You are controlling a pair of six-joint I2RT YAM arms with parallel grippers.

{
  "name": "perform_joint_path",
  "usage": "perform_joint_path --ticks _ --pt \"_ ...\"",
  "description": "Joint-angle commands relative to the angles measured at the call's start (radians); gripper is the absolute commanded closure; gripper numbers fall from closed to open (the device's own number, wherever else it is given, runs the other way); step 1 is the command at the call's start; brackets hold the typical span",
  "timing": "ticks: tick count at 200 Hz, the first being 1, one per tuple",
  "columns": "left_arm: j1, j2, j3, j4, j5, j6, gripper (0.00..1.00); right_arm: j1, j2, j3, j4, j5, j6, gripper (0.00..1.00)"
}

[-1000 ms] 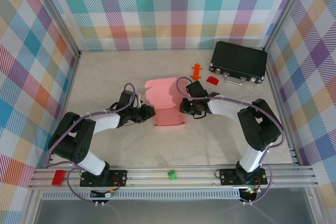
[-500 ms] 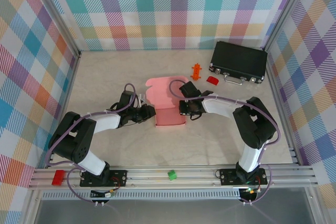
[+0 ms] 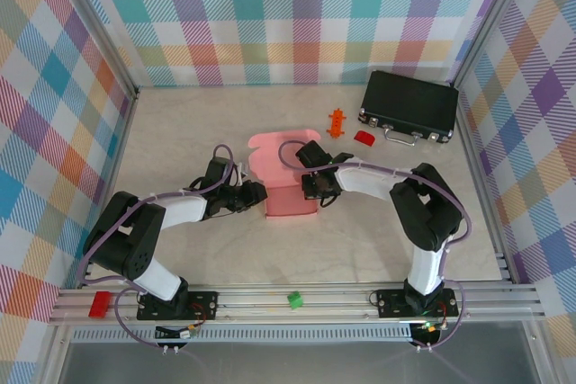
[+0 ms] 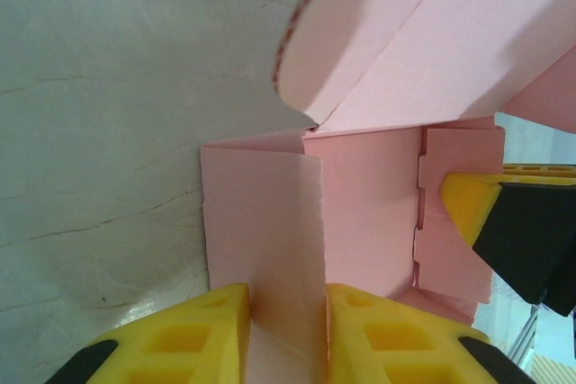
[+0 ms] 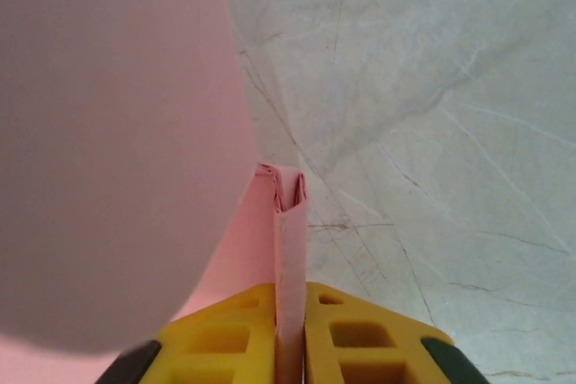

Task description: Fold the paper box

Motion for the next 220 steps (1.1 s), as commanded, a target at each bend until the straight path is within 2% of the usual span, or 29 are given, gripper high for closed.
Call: perform_joint_path --ticks 1,87,220 --pt "-0.011 0.003 -0.016 -0.025 -0.013 0.016 0.73 0.024 0.043 0.037 -0.094 0.058 -0.026 0.87" --pt "-0.011 0.006 -0.018 -0.025 -0.017 0.018 0.73 0.066 0.118 0.119 -0.222 0.197 -0.031 0.90" --pt "-0.011 0.000 -0.010 -0.036 -0.032 0.015 0.73 0.097 0.233 0.210 -0.371 0.324 -0.020 0.90"
